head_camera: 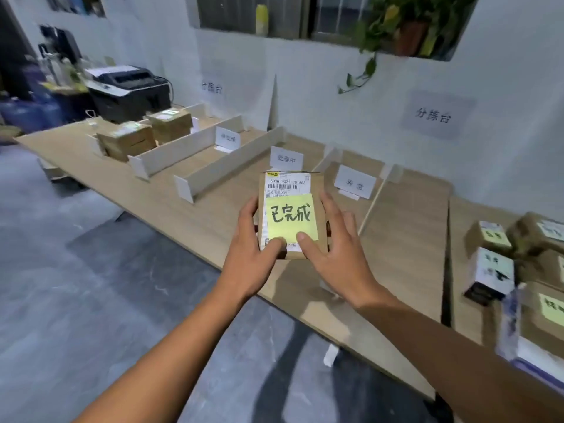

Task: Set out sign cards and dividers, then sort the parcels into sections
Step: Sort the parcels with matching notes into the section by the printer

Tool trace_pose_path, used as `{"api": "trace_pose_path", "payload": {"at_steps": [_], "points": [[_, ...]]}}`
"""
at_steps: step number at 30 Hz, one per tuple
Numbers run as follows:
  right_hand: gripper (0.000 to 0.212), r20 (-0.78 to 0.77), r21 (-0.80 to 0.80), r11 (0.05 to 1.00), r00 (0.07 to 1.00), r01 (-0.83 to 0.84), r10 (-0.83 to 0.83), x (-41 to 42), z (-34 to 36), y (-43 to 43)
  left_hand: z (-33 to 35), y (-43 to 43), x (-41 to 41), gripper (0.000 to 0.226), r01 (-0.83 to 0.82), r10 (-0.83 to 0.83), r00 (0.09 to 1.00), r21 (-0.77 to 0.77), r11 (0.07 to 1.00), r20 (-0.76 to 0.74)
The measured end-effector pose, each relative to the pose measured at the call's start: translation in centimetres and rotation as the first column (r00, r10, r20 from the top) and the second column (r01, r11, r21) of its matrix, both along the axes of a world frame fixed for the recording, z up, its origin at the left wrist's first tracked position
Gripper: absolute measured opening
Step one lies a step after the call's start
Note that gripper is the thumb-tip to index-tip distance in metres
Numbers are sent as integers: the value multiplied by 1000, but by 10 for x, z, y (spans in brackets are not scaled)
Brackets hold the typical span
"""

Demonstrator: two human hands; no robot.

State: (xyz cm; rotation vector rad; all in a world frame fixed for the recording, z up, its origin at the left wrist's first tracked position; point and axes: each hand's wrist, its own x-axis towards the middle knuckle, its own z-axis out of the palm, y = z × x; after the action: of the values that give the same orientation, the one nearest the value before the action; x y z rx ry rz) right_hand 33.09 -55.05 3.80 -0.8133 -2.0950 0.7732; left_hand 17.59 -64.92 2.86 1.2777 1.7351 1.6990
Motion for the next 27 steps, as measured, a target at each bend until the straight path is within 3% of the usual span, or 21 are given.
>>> {"api": "trace_pose_path", "payload": {"at_steps": [8, 20, 27], "points": [[81, -55, 19, 985, 983, -173, 174, -226, 15, 2, 33, -22, -206, 84, -184, 180, 975, -17, 983, -129], [74, -175, -4, 911, 897, -413, 406, -545, -20, 99, 5, 53, -495, 90, -416, 391, 901, -120, 901, -186], [78, -80, 10, 873, 870, -488, 487, -720, -13, 136, 18, 83, -651, 81, -503, 474, 860, -151, 851, -190]]}}
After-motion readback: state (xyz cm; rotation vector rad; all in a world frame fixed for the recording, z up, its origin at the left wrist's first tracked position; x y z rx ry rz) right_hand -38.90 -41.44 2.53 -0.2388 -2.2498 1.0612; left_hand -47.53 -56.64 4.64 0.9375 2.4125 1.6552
